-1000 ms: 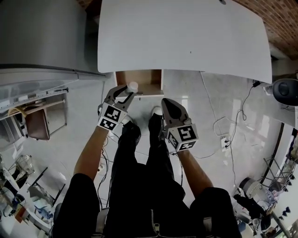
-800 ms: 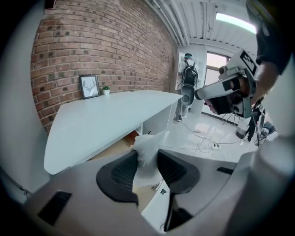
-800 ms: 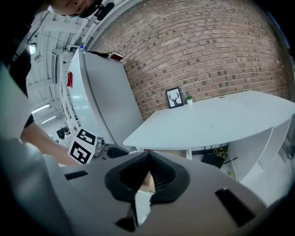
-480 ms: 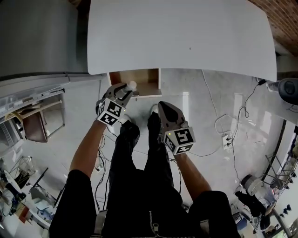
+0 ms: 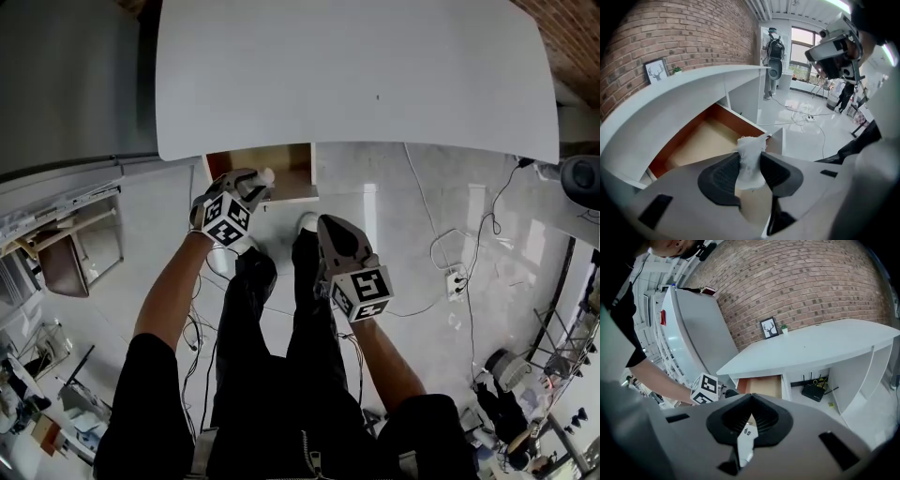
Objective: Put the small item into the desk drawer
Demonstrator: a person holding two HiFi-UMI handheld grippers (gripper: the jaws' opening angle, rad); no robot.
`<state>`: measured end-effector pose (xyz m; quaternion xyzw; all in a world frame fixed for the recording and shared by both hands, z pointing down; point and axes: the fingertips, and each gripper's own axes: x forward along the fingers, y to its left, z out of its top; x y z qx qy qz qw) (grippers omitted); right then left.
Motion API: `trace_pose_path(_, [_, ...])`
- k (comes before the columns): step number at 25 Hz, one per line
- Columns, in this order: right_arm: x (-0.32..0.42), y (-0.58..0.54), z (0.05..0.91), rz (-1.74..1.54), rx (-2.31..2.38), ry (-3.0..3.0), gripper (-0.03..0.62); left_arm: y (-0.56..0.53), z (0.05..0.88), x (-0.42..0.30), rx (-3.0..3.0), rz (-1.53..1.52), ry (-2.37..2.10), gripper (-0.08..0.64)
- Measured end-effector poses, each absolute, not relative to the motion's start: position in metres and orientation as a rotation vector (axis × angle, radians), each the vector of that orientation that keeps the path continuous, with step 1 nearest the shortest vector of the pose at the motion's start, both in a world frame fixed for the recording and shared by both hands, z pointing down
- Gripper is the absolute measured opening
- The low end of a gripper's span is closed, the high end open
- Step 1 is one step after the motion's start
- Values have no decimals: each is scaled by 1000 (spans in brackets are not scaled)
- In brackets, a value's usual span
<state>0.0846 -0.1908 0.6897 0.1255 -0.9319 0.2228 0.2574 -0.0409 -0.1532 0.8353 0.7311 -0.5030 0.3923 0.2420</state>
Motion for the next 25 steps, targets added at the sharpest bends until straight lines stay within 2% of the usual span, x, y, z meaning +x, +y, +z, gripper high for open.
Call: trace_pose_path(25, [111, -182, 738, 686, 383, -2441, 8, -164, 964, -54, 1983, 1449, -916, 149])
